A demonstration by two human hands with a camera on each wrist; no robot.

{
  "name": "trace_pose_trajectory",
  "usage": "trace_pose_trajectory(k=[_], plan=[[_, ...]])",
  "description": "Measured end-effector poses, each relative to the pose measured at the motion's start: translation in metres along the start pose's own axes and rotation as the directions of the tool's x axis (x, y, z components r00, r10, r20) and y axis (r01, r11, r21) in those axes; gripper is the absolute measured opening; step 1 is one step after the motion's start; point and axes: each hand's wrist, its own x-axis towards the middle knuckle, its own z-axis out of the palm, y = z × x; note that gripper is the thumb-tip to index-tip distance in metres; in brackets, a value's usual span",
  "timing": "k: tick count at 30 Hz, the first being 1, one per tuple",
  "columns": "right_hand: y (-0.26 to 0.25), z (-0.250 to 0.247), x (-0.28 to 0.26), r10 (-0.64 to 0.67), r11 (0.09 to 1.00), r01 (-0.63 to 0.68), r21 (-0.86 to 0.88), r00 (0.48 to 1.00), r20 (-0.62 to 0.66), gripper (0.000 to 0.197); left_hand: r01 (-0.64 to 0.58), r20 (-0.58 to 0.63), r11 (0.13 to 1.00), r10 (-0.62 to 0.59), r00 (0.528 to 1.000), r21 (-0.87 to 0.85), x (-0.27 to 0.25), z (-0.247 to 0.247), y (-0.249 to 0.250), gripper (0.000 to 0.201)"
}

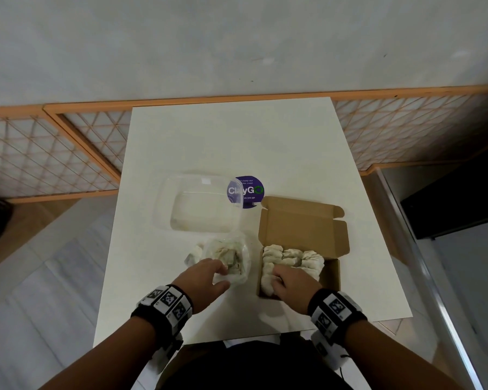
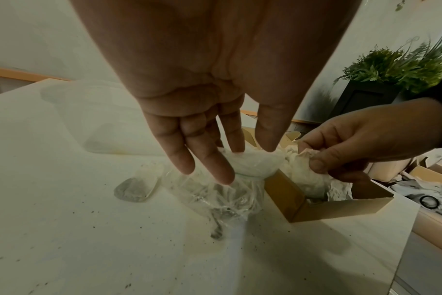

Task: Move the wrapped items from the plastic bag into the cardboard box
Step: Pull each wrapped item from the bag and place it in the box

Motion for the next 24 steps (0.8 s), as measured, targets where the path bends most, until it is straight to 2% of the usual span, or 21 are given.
trace_pose_trajectory(k=[4,8,11,17,19,21,24], plan=[[-0.001,-0.001,0.009,0.021,0.999,-0.019,-0.029,0.996,0.081,0.017,0.002,0.000,1.000,-0.002,1.000,-0.003,0.000,-0.001,-0.001,0.032],[-0.007,0.002,0.016,0.093,0.969,-0.063,-0.239,0.988,0.119,0.025,0.002,-0.004,1.000,-0.002,1.000,-0.011,0.000,0.000,-0.001,0.032],[-0.012,-0.002,0.012,0.100,0.950,-0.090,-0.300,0.995,0.016,0.022,-0.004,-0.011,1.000,0.004,1.000,-0.008,-0.001,-0.002,0.000,0.032],[-0.017,-0.024,-0.008,0.094,0.972,-0.129,-0.195,0.979,-0.179,0.017,-0.009,-0.019,0.999,0.010,1.000,0.039,-0.003,-0.003,-0.001,0.033],[-0.024,-0.028,-0.008,0.055,0.982,-0.090,-0.167,0.977,-0.204,0.014,-0.021,-0.006,0.997,0.022,1.000,0.069,-0.004,-0.003,-0.001,0.035],[-0.035,-0.027,-0.004,-0.035,0.994,0.013,-0.109,0.978,-0.206,0.013,-0.032,0.006,0.997,0.032,0.999,0.069,-0.005,-0.002,0.000,0.038],[-0.059,-0.022,0.010,-0.162,0.986,0.157,-0.052,0.976,-0.142,0.023,-0.053,0.011,0.998,0.052,0.999,0.044,-0.008,-0.001,0.002,0.044]])
